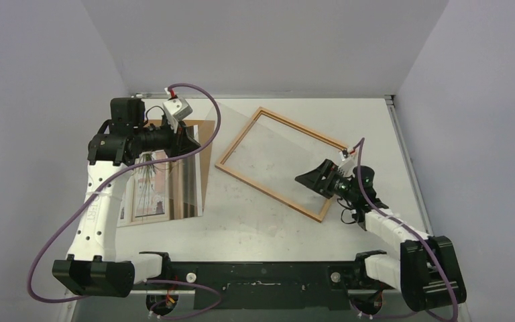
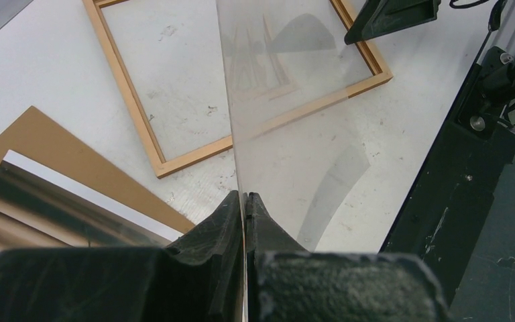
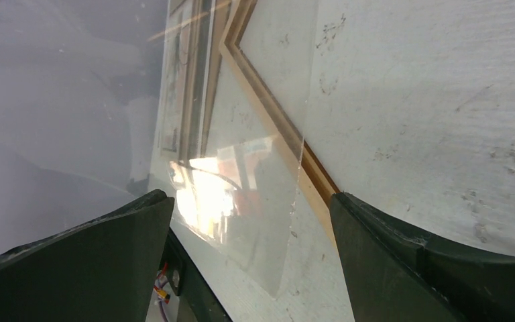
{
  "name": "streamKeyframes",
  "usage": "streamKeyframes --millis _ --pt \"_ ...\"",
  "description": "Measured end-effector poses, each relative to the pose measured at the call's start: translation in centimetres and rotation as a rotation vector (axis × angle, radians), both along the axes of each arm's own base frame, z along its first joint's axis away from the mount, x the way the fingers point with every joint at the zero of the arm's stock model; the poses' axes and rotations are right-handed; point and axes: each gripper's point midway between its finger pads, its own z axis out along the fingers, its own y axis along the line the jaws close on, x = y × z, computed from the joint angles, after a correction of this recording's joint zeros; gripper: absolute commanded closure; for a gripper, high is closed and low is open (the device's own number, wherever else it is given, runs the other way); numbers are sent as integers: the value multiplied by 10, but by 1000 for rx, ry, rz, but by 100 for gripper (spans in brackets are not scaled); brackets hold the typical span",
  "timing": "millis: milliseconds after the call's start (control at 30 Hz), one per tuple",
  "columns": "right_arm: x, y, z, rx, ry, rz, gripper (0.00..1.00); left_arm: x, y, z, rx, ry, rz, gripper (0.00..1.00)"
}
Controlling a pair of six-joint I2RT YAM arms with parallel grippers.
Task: Put the photo into the frame
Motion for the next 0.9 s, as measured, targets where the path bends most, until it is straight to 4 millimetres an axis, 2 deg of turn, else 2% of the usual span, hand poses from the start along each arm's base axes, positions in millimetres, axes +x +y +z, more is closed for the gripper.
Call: streamKeyframes --millis 200,367,567,667,700,833,900 --pt "-10 30 -19 19 22 70 10 3 1 -1 2 -6 6 100" --pt "-8 36 -40 52 62 51 10 4 1 0 3 -11 8 100" --pt "-6 57 -34 108 17 90 7 4 1 -2 6 -8 12 100" --pt "-3 67 -33 135 10 109 2 5 2 -4 9 -7 16 100" --pt "-3 70 -33 147 12 113 4 5 2 -4 10 -7 19 100" --pt "-1 75 -30 214 15 122 29 7 4 -6 16 -8 29 100" --pt "-1 77 -25 247 15 132 38 10 6 -9 21 -7 44 100"
